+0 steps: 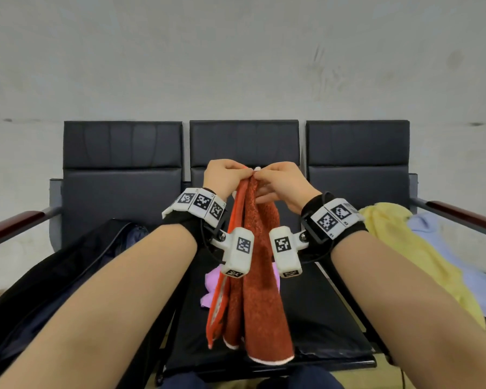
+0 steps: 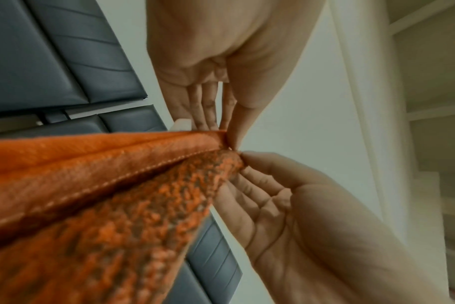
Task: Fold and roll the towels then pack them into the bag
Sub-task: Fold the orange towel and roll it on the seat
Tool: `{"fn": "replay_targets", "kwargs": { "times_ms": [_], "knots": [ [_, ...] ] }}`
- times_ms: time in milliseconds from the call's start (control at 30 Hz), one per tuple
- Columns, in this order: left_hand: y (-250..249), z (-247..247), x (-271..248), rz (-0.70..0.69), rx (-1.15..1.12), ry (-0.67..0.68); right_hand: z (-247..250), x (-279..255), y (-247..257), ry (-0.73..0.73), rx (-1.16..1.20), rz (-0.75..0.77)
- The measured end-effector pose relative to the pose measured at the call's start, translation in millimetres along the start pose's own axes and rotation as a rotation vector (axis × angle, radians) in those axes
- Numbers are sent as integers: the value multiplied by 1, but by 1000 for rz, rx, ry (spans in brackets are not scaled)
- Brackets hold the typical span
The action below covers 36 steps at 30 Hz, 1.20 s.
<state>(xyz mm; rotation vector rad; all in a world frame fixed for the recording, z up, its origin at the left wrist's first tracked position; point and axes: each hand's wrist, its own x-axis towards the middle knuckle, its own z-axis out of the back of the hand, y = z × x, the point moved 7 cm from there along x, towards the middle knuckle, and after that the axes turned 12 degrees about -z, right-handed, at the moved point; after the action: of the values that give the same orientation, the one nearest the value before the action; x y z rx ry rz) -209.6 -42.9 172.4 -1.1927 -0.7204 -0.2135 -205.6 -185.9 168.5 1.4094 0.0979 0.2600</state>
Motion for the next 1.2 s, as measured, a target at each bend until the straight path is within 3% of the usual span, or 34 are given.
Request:
{"fn": "replay_targets", "kwargs": {
  "times_ms": [333,600,800,967,1100,1200],
  "knots": [
    [-10,2,-2,-98,4,-69,8,4,4,-180,-79,53],
    [-6,-8,-4,-136,-103,86,1,3,2,-22,11,24],
    [-3,-21,-12,-96,-154,256,6,3,3,-12,-121,84],
    [-3,-22,-13,-101,-184,234,20,6,5,-85,-356,182],
    [-6,-21,-13,-117,-162,201,23,6,3,-20,-333,252],
    [-3,-23,-12,-63,-213,193,27,2,3,-57,-339,312]
  ]
}}
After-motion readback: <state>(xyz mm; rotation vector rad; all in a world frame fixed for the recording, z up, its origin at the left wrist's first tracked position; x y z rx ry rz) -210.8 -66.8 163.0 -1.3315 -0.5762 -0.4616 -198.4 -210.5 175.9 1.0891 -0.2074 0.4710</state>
